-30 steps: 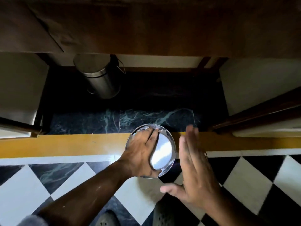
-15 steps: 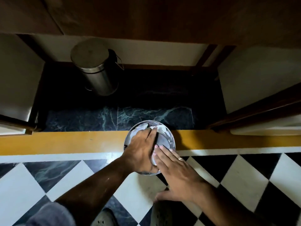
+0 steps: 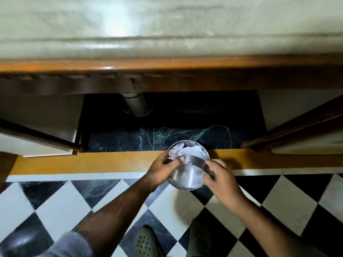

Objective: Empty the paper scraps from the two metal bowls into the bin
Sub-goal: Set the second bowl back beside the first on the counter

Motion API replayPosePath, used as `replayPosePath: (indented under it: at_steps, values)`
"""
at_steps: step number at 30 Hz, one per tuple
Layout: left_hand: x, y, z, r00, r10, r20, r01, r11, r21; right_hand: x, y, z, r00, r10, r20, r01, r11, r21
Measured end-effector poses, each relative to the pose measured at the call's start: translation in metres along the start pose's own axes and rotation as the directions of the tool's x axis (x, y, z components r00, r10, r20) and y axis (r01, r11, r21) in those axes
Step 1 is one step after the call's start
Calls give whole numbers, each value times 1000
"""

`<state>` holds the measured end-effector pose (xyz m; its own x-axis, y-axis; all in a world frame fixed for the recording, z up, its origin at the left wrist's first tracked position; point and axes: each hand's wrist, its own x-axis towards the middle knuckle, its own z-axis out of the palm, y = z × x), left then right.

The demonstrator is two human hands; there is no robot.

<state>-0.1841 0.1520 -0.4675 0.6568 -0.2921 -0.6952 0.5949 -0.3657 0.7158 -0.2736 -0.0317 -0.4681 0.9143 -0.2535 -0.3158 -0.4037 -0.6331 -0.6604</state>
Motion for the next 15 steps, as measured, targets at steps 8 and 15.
replayPosePath:
  at_steps: [8,15]
  values:
    - [-165,77,-29,995,-59,-79,48,990,-131,-78,-116,-87,964,258,66,-266,945,191]
    - [-289,171,-52,990,58,-130,-81,979,-187,-132,-241,-176,959,280,-51,-261,936,235]
